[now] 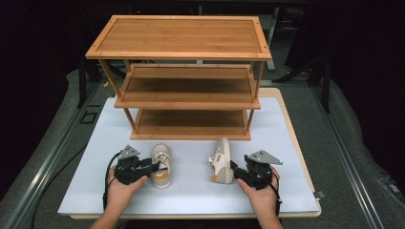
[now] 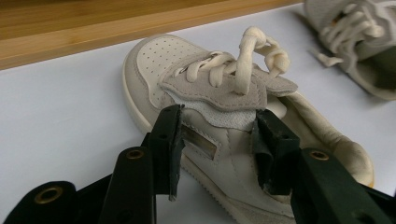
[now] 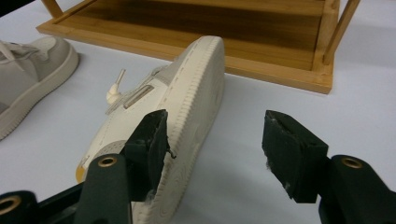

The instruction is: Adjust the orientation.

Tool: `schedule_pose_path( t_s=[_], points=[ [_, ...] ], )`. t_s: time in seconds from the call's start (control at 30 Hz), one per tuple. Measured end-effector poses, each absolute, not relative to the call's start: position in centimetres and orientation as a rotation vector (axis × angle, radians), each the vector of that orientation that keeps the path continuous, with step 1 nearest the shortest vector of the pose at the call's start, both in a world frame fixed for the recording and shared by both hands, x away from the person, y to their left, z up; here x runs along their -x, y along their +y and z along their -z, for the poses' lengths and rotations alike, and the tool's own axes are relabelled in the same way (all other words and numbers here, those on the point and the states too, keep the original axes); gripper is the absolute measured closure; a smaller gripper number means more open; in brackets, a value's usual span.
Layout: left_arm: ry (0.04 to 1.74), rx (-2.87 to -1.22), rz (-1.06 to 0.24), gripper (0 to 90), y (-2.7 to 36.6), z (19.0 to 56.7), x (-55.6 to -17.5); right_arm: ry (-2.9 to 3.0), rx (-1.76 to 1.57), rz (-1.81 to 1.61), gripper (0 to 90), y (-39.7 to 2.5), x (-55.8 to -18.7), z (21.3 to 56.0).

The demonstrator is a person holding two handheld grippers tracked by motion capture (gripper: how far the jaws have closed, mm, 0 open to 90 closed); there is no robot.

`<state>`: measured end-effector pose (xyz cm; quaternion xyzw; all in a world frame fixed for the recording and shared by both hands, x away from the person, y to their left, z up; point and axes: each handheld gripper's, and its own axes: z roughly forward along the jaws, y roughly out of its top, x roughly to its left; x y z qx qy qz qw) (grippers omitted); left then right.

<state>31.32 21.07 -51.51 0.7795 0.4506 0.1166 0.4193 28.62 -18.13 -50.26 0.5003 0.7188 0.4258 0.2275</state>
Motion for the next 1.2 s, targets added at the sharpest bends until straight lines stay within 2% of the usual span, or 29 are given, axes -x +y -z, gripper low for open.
schedule_pose_path(
  t_s=[0.2, 0.43, 0.7, 1.2],
  points=[
    [1.03, -1.982, -0.247, 56.1, 20.0, 51.7, -31.8, 1.985, -1.376, -1.185, 40.3, -17.8, -28.9, 50.2],
    [1.018, -1.965, -0.254, 55.4, 20.4, 51.5, -30.9, 1.989, -1.398, -1.21, 40.2, -17.2, -29.2, 50.4],
    [1.049, -1.902, -0.233, 49.0, 21.5, 51.6, -30.2, 1.995, -1.377, -1.22, 40.4, -16.8, -29.1, 50.2],
    [1.05, -1.921, -0.237, 49.3, 21.0, 51.8, -30.5, 1.993, -1.394, -1.221, 40.3, -17.4, -29.4, 50.6]
  ],
)
